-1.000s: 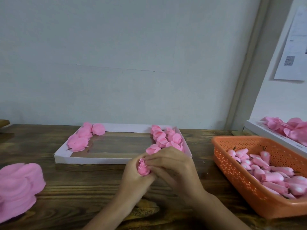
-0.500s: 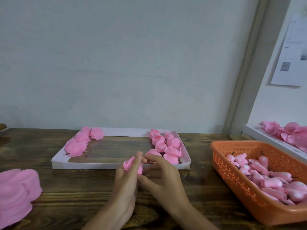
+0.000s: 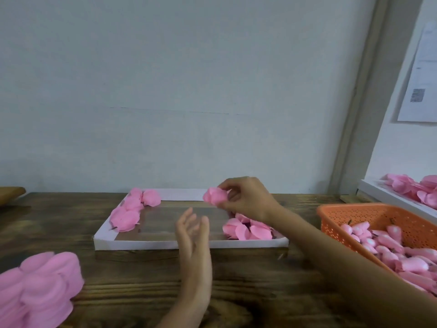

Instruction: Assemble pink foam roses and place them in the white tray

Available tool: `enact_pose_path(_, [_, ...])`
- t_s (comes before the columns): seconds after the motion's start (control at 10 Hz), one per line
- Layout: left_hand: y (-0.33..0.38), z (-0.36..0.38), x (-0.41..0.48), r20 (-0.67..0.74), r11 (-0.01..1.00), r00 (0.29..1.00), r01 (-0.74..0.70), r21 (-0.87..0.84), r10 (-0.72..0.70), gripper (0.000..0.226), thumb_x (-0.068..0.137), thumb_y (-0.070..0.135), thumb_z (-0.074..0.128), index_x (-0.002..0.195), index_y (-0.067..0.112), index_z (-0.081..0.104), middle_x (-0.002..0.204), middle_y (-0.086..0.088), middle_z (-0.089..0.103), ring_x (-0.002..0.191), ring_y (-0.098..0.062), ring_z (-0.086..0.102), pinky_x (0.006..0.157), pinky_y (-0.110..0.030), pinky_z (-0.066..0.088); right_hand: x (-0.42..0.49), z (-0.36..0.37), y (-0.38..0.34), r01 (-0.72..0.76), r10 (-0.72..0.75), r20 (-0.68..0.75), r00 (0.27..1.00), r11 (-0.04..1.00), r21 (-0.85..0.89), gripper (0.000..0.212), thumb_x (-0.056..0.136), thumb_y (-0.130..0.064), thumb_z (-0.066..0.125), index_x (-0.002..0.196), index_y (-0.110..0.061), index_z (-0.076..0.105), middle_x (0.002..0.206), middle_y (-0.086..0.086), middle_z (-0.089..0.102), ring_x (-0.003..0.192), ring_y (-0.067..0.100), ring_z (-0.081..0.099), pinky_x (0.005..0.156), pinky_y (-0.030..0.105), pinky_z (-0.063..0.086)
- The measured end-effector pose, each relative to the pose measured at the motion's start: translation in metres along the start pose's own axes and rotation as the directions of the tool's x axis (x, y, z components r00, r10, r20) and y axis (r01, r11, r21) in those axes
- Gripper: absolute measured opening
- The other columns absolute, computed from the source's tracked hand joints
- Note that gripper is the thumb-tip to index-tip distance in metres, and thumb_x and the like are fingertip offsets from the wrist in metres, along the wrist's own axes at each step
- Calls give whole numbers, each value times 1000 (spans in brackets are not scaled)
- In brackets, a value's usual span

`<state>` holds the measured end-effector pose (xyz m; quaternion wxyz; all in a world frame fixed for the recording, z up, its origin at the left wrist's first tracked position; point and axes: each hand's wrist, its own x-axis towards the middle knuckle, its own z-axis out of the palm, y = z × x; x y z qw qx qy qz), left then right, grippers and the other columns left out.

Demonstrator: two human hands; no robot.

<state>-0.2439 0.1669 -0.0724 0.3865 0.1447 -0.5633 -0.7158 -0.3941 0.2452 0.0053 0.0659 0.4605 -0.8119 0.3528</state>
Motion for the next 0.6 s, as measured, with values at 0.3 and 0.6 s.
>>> enact_pose_path(0.3, [-26, 3, -1, 322, 750, 942, -280, 599, 94, 11, 102, 39, 55, 113, 42, 54, 105, 20, 63, 98, 3, 58, 78, -10, 45, 100, 71, 74, -15, 108, 160, 981, 869, -495, 30, 90, -16, 71, 120, -14, 71, 119, 8, 73, 112, 30, 65, 95, 35, 49])
enact_pose_path(0.6, [-37, -3, -4, 424, 653, 896, -401, 642, 133, 23, 102, 32, 57, 105, 51, 44, 96, 23, 56, 92, 5, 57, 74, -11, 43, 103, 79, 64, 20, 160, 194, 968, 722, -691, 43, 97, -7, 64, 139, -9, 54, 137, 16, 53, 125, 36, 56, 101, 46, 50])
